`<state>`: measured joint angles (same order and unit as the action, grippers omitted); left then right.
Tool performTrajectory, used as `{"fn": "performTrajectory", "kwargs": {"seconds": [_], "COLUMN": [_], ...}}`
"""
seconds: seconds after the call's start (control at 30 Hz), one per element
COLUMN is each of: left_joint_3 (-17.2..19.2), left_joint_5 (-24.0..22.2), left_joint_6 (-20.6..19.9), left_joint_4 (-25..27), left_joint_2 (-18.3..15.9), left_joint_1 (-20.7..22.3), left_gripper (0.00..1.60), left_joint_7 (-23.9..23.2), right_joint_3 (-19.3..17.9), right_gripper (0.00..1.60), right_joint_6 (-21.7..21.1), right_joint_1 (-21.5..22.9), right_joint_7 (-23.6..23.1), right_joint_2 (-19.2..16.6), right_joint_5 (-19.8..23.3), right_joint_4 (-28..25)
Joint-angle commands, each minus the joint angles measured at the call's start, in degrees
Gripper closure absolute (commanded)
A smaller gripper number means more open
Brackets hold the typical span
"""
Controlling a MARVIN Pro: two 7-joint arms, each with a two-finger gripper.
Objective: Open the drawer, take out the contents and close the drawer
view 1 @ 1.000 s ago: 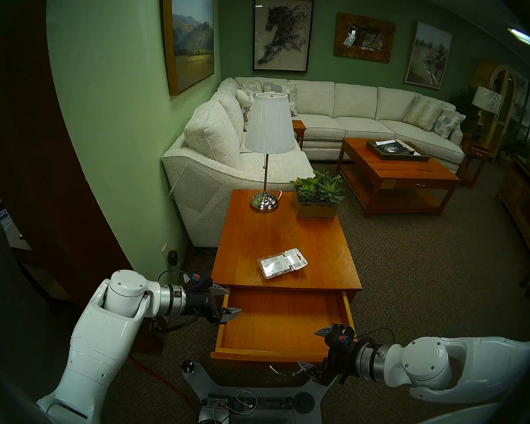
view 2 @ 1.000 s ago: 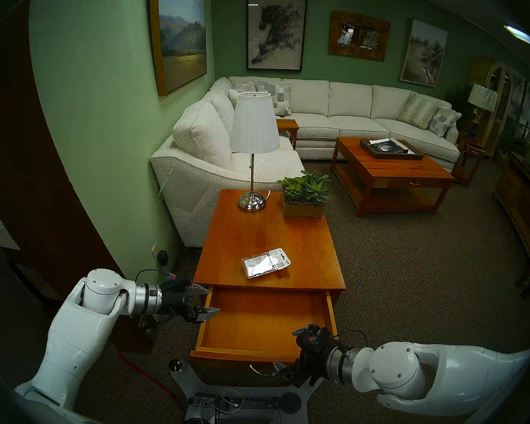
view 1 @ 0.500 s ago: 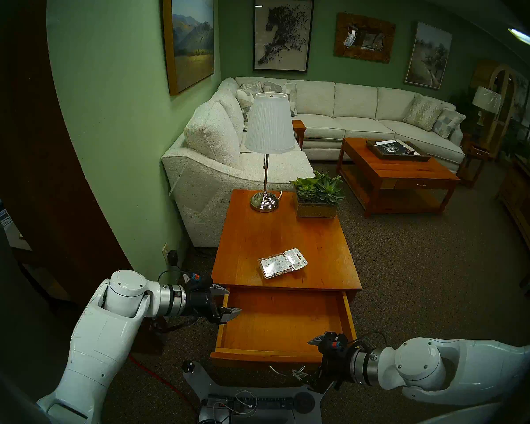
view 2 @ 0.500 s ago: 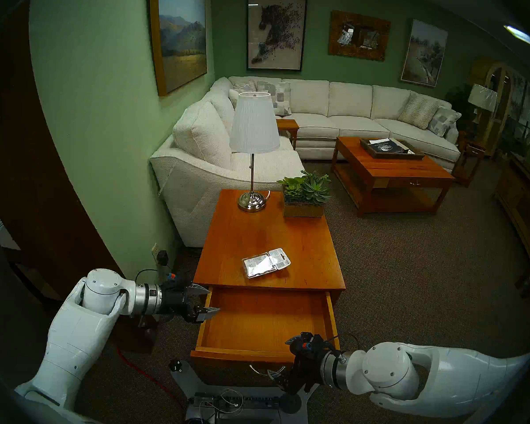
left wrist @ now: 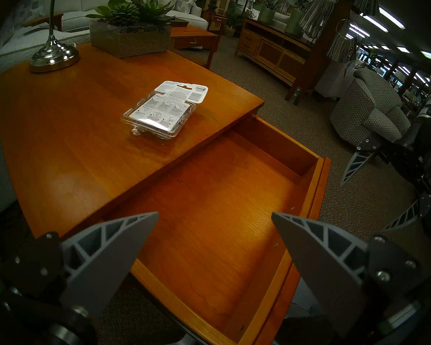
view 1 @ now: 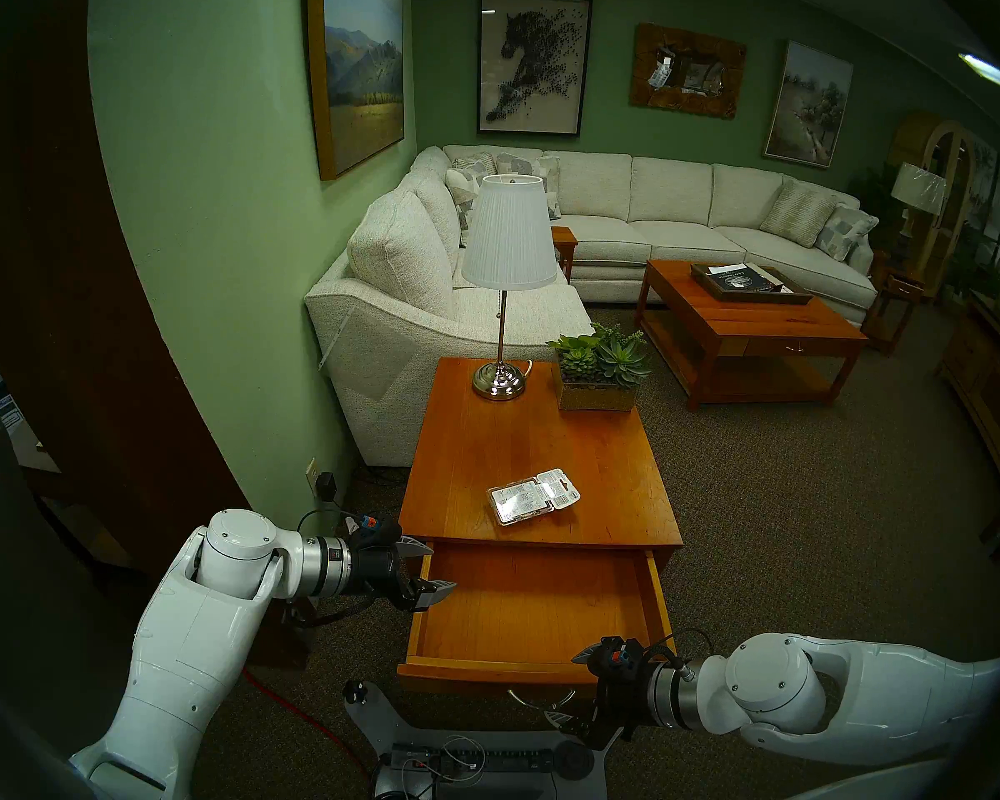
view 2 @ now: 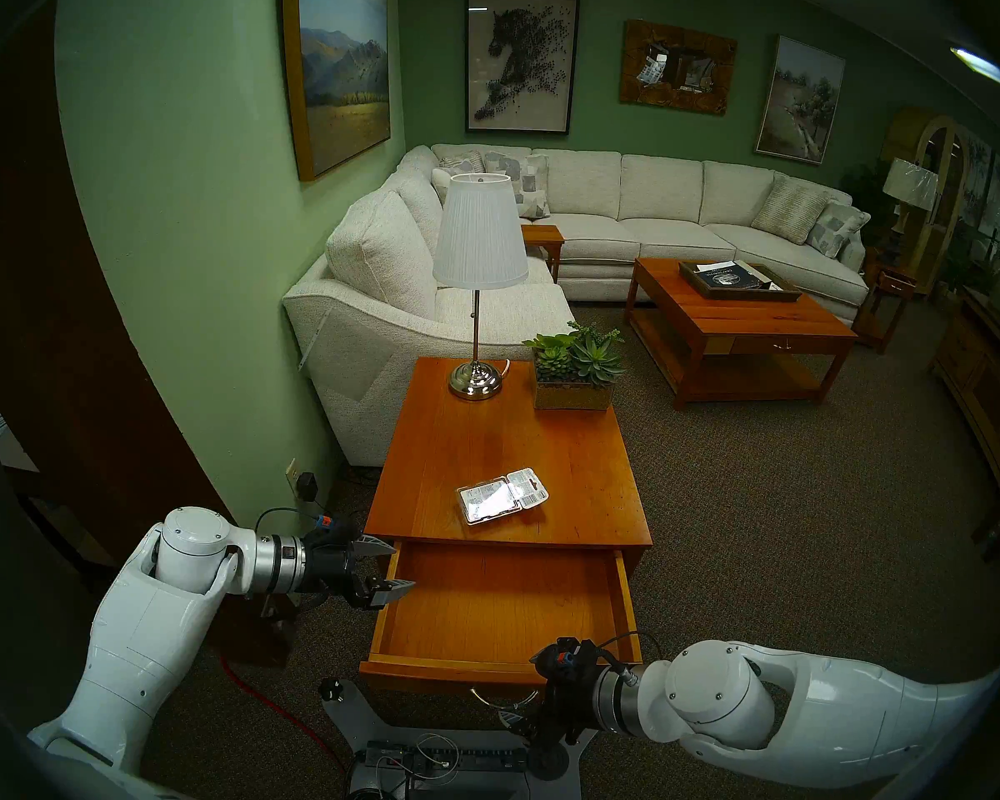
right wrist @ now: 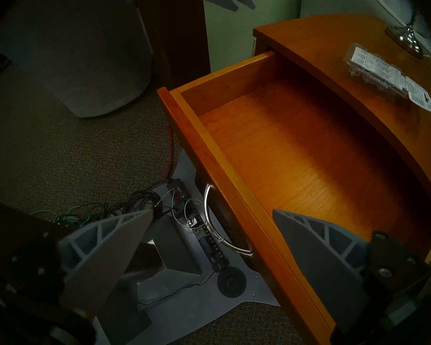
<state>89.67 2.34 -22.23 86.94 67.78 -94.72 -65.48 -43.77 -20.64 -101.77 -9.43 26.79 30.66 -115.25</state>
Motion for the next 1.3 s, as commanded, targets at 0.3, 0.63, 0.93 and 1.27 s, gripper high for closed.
{"fn": "performTrajectory", "kwargs": {"seconds": [0.3,0.63,0.93,1.27], "left_joint_3": [0.4,0.4,0.4,0.5], "left_joint_5": [-0.3,-0.3,-0.3,-0.2], "left_joint_6": [0.2,0.2,0.2,0.2], "left_joint_4": [1.4,1.3,1.3,1.3], "left_joint_2": [0.0,0.0,0.0,0.0], "left_joint_1": [1.2,1.2,1.2,1.2], "left_gripper": [0.00,0.00,0.00,0.00], "left_joint_7": [-0.2,-0.2,-0.2,-0.3], "right_joint_3": [1.6,3.3,5.1,6.4], "right_gripper": [0.00,0.00,0.00,0.00], "right_joint_6": [-2.8,-6.4,-12.4,-15.8], "right_joint_1": [6.2,10.5,14.5,17.9], "right_joint_7": [-4.9,-6.3,-5.1,-4.1], "right_joint_2": [7.7,12.8,16.0,18.3], "right_joint_5": [-2.7,-6.1,-11.0,-14.2], "right_joint_4": [5.3,10.8,13.6,16.2]}}
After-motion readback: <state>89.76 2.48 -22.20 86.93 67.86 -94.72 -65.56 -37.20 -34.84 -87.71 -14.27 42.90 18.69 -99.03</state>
